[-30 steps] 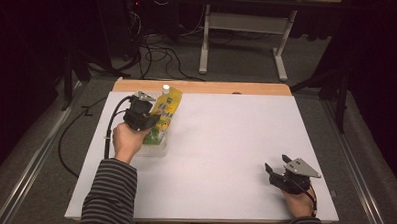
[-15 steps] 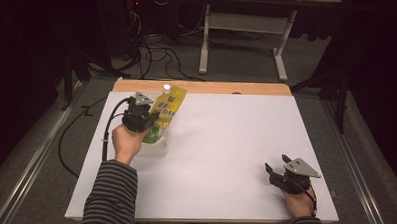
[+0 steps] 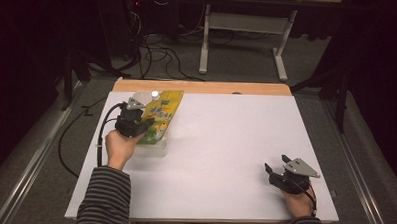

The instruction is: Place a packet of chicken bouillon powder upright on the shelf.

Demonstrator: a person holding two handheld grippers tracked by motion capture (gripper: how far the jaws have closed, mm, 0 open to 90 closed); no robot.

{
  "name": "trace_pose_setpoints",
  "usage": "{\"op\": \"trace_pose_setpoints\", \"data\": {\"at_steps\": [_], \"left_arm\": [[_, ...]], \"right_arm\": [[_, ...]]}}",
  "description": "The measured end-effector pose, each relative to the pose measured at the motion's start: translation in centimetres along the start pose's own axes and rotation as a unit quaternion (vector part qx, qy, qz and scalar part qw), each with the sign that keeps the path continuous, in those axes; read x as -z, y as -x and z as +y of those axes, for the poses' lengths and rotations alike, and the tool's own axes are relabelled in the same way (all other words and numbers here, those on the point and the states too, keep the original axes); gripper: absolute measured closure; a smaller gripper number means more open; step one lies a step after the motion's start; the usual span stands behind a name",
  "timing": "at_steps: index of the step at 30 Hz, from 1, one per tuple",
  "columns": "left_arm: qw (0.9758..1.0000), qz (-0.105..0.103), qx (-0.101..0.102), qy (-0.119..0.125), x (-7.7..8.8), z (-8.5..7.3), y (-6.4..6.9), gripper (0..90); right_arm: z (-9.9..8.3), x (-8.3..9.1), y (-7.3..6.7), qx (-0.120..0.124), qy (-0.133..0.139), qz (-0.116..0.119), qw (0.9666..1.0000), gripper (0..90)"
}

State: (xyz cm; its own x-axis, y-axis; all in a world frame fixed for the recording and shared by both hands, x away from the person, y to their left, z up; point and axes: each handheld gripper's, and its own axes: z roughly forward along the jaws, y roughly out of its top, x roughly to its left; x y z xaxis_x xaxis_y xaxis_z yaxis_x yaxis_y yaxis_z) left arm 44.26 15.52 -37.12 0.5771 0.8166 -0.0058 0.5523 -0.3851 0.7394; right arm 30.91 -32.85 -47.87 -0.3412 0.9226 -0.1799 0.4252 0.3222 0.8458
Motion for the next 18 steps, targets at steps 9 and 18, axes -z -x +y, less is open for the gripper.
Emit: {"op": "trace_pose_setpoints", "data": {"at_steps": [9, 18], "left_arm": [[0.9998, 0.003, -0.007, -0.019, 0.18, 0.05, 0.12, 89.9], [0.9992, 0.007, -0.025, 0.030, -0.42, -0.15, 0.83, 90.0]], "right_arm": [[0.00, 0.00, 0.00, -0.001, 0.000, -0.002, 1.0000, 31.6], [0.00, 0.00, 0.00, -0.002, -0.001, -0.002, 1.0000, 31.5]]}}
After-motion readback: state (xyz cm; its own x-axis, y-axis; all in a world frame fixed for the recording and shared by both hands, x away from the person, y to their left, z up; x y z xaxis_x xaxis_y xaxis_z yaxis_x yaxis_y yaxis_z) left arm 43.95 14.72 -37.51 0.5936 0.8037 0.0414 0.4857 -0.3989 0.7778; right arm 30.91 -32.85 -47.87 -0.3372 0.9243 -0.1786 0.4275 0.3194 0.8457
